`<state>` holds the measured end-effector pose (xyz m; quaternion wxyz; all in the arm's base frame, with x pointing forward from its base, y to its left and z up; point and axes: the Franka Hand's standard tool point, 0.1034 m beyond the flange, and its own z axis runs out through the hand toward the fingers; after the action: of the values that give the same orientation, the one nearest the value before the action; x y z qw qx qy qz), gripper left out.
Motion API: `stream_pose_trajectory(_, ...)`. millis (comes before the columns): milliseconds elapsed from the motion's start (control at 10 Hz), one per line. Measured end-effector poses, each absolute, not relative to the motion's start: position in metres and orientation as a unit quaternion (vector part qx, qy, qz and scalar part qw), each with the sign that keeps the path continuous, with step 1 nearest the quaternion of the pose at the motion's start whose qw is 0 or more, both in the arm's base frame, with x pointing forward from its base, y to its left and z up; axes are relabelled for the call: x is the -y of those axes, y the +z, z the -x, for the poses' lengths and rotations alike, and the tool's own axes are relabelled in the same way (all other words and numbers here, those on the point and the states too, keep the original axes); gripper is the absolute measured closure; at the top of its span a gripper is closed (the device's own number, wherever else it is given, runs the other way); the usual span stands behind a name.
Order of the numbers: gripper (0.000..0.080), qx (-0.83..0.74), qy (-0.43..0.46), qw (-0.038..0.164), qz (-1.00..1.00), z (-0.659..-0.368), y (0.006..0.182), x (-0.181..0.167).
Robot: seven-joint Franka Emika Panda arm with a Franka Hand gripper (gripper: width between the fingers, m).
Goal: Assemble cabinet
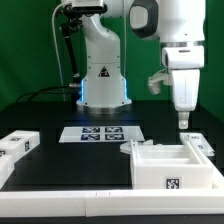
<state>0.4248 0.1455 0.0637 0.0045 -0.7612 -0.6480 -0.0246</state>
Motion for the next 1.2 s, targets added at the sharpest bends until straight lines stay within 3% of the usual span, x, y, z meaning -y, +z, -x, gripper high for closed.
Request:
stream_pose_trajectory(300, 0.0002, 0.647, -0.024, 0.005, 0.762, -0.425, 0.063, -0.145)
stream_pose_trajectory(700, 0.0002, 0.646, -0.038, 0.019, 0.762, -0.400, 0.049, -0.173)
stream_pose_trajectory(1200, 0.0002, 0.650, -0.042, 0.043, 0.758, -0.388, 0.019, -0.191)
